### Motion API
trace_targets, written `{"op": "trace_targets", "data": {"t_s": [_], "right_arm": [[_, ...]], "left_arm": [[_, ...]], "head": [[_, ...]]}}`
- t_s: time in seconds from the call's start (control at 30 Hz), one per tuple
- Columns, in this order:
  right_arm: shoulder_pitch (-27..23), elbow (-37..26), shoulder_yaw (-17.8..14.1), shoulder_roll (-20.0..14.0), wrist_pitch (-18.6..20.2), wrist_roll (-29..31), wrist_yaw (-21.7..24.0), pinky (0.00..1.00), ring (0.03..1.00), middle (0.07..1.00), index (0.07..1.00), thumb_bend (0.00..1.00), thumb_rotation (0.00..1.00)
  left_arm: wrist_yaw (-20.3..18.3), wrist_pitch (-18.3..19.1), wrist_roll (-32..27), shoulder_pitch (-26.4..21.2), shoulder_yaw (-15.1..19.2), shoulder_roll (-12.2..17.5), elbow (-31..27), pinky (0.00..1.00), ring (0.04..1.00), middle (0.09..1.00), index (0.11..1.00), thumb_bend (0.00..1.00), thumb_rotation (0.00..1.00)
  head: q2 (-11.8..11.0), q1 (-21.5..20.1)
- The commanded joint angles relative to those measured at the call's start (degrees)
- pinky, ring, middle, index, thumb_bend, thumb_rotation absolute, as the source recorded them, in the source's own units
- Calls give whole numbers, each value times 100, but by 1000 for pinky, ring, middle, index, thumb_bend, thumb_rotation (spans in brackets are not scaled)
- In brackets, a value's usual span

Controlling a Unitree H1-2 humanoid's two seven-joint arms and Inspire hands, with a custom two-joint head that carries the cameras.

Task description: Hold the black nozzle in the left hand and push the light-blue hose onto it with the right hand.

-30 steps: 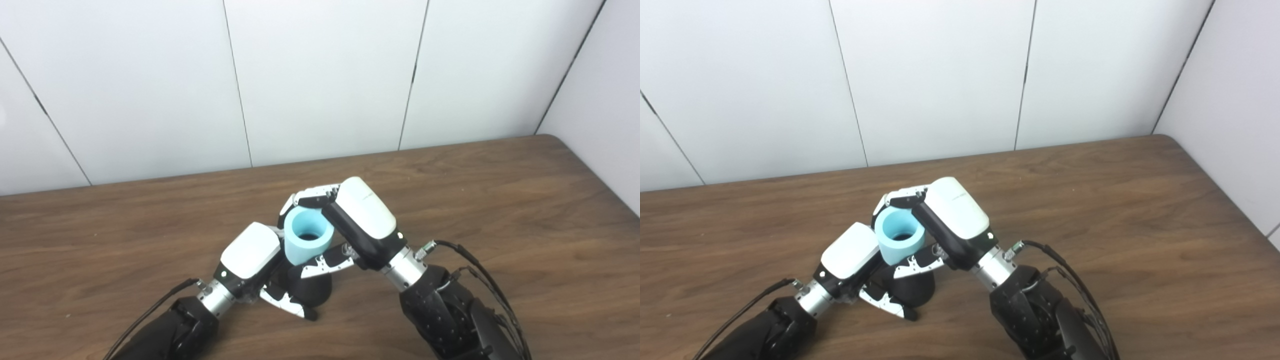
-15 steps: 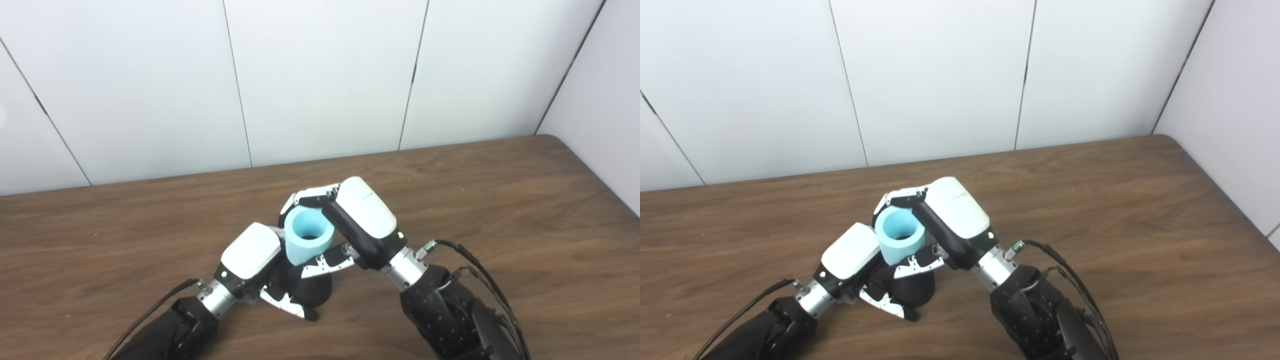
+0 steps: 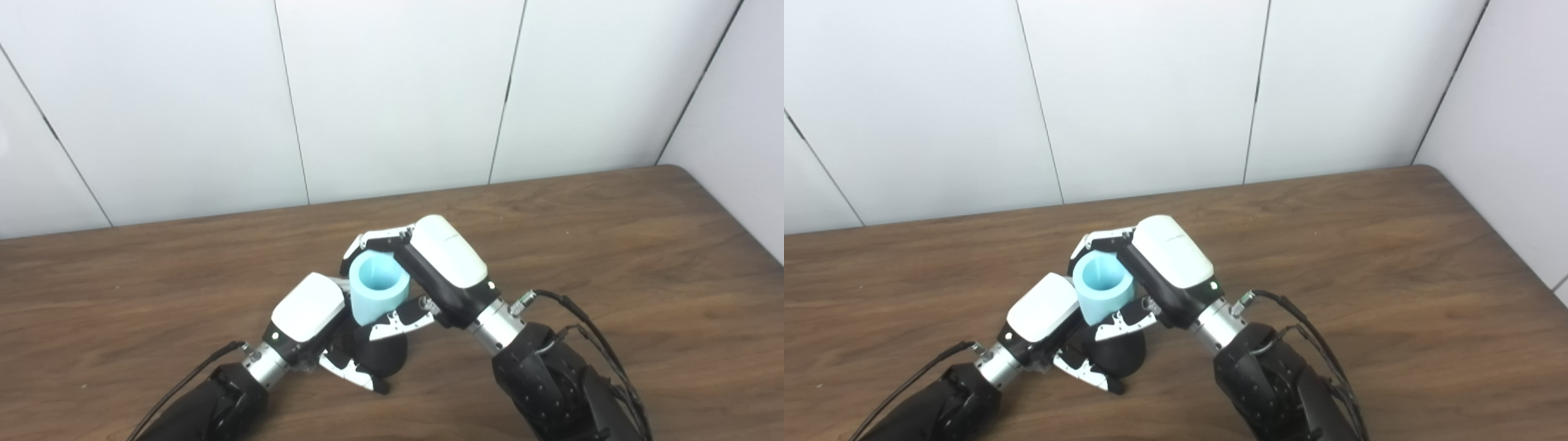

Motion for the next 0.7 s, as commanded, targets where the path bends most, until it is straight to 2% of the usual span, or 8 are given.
{"op": "trace_targets", "data": {"t_s": [0.0, 0.2, 0.5, 0.67], "right_arm": [[16, 55, 73, -164, 216, -350, 375, 165, 239, 446, 541, 514, 0], [23, 176, 75, -190, 28, -374, 164, 270, 384, 480, 502, 520, 0], [36, 188, 81, -238, -79, -360, -15, 341, 465, 489, 491, 520, 0], [50, 203, 71, -254, -122, -357, -80, 354, 478, 493, 487, 520, 0]], "left_arm": [[-142, -130, 88, 1376, -633, -28, 981, 437, 554, 550, 488, 516, 45], [-175, -131, 17, 1377, -632, -24, 967, 433, 554, 552, 488, 515, 45], [-201, -131, -29, 1384, -597, -46, 1009, 432, 552, 548, 488, 515, 45], [-267, -132, -117, 1359, -612, -48, 1040, 426, 543, 547, 488, 514, 44]], "head": [[7, -7], [-3, -11], [-4, -15], [-14, -24]]}}
